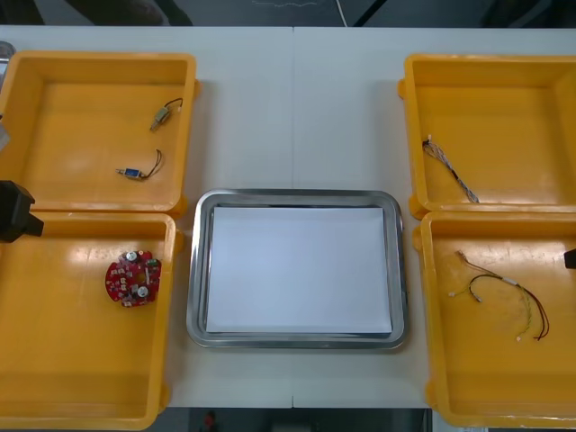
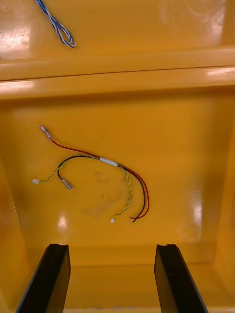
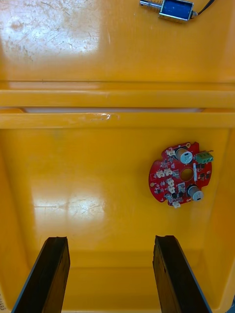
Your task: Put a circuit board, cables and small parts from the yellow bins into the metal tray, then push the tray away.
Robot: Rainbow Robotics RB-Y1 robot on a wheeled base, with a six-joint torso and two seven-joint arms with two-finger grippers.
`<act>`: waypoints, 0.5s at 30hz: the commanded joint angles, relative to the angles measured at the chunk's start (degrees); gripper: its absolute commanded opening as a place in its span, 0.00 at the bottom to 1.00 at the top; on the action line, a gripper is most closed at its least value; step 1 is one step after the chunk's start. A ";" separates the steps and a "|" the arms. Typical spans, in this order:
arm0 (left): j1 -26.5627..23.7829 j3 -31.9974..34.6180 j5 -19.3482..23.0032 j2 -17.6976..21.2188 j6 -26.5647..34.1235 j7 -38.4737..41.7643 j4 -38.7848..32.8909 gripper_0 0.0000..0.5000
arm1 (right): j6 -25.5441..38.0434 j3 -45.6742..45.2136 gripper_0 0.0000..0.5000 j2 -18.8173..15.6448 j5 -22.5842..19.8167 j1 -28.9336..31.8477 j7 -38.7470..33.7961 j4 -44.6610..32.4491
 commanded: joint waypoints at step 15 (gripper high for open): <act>0.87 1.93 -0.10 1.23 0.36 -2.77 -1.42 1.00 | 0.15 0.49 1.00 -2.31 0.06 -1.15 0.07 -1.65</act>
